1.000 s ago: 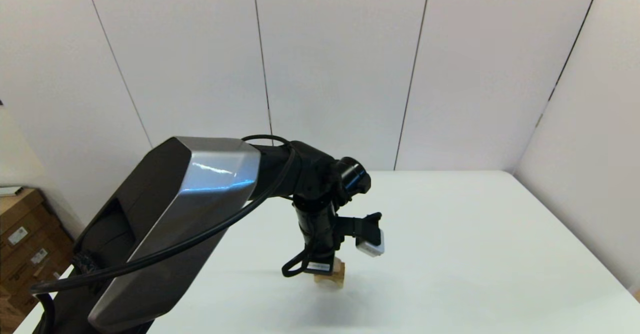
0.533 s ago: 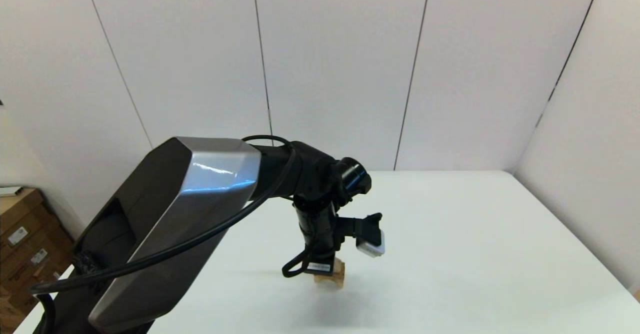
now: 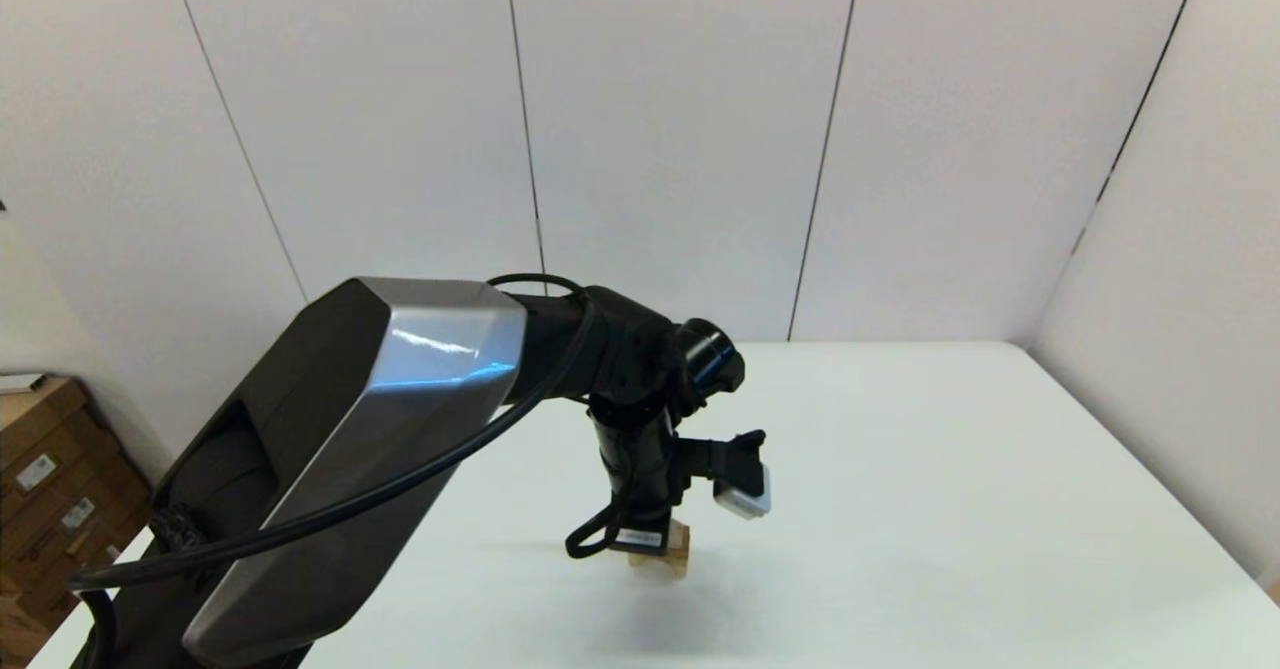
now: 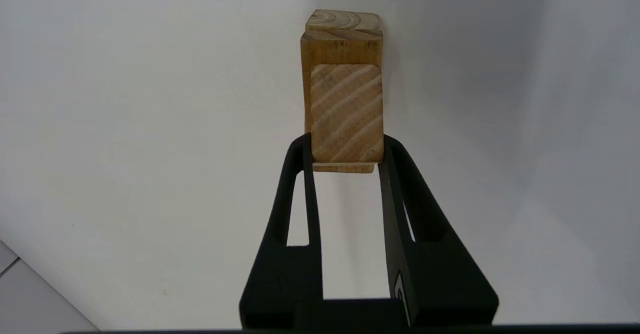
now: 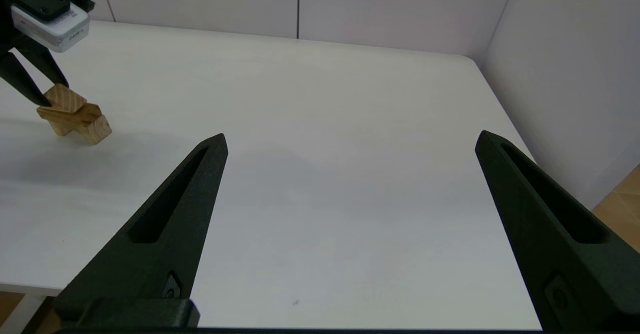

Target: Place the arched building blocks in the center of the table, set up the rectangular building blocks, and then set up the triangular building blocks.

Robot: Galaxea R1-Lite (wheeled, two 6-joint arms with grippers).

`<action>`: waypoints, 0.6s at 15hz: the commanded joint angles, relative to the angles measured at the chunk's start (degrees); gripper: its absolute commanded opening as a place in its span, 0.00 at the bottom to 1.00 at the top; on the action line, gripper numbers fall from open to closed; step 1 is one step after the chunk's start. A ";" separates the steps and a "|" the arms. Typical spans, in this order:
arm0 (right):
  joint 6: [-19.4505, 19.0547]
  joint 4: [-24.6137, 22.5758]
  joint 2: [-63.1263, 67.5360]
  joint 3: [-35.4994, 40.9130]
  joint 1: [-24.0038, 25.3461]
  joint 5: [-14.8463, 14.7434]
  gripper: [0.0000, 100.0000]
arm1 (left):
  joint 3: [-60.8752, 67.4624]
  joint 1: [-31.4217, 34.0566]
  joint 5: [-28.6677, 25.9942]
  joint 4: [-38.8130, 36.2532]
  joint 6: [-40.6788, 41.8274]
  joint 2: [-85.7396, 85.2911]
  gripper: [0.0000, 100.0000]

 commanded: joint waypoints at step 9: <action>-0.02 0.00 -0.11 0.00 -0.02 0.03 1.00 | -0.09 2.63 2.13 -5.67 -4.11 -4.01 1.00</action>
